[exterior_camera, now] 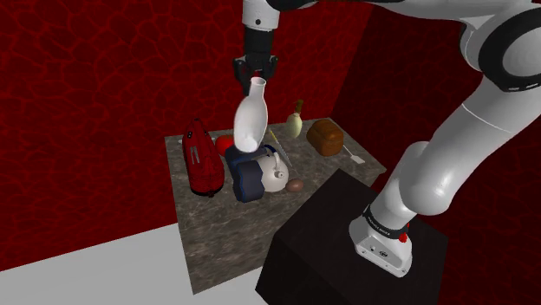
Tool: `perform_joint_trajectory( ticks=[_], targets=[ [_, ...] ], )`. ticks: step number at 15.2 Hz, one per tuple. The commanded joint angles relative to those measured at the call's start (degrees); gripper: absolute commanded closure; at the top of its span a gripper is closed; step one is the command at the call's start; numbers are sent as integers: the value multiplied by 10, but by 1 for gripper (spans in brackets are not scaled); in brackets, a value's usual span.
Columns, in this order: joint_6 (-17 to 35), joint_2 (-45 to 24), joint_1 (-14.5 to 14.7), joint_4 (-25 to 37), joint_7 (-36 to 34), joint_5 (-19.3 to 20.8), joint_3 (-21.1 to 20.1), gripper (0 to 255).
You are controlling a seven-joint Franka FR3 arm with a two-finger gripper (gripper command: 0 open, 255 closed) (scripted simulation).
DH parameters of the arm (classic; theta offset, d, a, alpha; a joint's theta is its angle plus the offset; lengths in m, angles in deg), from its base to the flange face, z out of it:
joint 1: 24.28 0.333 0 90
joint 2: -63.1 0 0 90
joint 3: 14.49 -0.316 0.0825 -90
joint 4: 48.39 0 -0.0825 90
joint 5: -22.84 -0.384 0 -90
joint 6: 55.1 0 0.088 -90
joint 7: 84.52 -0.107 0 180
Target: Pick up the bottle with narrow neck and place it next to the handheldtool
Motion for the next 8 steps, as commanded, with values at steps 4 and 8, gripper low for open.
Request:
perform_joint_trajectory(
  ticks=[4, 8],
  targets=[
    [-13, -69, 28, 82, -63, 7, -32, 255],
    [-28, -129, 53, 156, -108, 18, -53, 255]
  ],
)
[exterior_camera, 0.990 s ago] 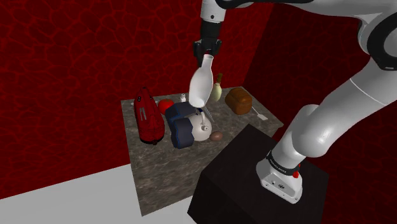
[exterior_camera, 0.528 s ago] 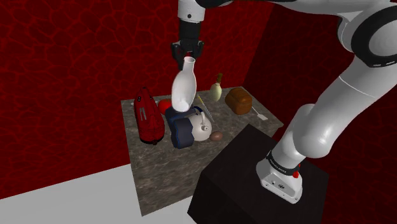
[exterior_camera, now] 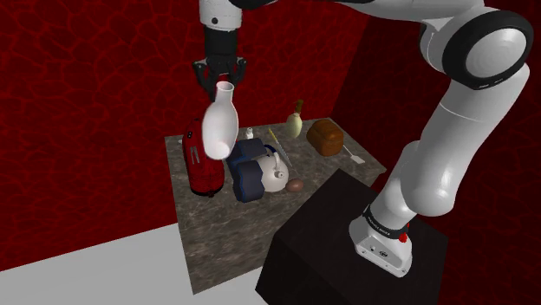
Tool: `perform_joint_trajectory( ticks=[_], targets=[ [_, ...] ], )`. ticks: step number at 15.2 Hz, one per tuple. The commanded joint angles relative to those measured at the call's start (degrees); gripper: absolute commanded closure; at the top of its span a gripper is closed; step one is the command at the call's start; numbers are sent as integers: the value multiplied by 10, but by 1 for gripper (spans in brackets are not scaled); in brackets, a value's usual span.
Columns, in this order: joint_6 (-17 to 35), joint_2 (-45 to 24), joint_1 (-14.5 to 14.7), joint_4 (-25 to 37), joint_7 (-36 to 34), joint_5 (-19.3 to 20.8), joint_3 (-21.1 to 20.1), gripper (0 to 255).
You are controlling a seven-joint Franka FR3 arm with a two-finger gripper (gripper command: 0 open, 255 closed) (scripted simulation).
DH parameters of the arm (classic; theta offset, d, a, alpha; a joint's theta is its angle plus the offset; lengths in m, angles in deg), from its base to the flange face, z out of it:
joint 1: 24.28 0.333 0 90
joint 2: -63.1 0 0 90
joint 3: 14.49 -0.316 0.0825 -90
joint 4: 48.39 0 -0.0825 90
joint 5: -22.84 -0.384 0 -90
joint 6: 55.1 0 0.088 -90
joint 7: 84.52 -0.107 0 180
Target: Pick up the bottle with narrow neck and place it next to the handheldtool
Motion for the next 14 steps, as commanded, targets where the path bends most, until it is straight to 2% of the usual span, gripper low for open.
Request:
perform_joint_trajectory(
  ticks=[1, 14],
  targets=[
    [1, -12, 5, 11, -10, 2, -4, 255],
    [101, -11, 4, -90, -9, 2, -3, 255]
  ],
)
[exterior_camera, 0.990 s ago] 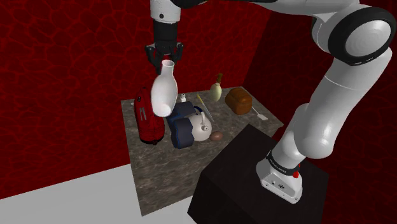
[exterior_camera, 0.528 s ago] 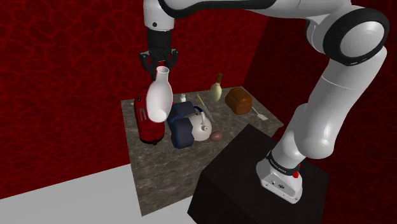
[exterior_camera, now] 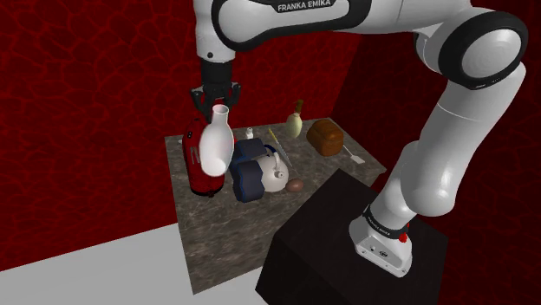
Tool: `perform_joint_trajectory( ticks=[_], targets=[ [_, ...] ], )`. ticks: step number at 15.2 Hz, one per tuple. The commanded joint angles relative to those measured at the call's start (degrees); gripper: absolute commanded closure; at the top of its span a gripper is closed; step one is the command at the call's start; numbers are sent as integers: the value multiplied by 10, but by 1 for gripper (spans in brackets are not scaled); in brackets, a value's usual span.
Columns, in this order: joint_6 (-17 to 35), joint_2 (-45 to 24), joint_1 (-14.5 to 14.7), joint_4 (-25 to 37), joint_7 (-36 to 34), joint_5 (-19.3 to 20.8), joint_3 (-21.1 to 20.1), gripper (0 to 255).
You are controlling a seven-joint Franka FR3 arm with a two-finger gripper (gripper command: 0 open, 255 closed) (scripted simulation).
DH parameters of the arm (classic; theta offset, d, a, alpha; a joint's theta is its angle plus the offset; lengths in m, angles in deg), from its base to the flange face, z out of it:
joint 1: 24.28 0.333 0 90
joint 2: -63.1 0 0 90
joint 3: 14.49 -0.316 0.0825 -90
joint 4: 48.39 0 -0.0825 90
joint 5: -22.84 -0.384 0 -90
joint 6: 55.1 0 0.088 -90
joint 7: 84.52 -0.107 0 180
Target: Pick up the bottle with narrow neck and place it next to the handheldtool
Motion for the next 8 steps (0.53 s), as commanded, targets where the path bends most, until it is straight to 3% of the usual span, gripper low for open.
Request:
perform_joint_trajectory(
  ticks=[1, 8],
  targets=[
    [15, 0, 0, -15, 1, 0, 0, 255],
    [67, -10, 0, -57, 0, 2, 1, 255]
  ],
)
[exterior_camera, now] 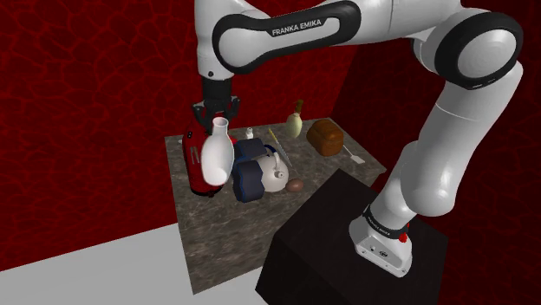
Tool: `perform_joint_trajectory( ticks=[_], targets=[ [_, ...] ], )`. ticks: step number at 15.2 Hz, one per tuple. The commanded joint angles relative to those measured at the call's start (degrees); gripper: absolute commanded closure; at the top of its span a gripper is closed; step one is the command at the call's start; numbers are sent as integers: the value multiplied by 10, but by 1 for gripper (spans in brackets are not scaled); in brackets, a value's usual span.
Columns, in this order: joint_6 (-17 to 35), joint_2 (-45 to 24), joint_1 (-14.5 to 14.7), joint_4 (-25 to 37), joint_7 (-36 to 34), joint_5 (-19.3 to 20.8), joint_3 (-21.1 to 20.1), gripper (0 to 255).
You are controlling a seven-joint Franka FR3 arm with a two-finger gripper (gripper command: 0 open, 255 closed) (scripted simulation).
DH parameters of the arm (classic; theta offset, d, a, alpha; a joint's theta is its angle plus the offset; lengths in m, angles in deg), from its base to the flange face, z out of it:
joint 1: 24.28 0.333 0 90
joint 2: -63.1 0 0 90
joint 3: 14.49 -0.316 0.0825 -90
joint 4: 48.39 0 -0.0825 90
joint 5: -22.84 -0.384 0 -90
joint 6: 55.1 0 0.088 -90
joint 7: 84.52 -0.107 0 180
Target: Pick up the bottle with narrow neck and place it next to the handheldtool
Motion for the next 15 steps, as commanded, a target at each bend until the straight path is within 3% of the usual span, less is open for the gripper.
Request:
perform_joint_trajectory(
  ticks=[1, 15],
  targets=[
    [15, -3, 0, -12, -1, 1, 0, 255],
    [114, -41, 2, -74, -6, 10, 2, 255]
  ],
)
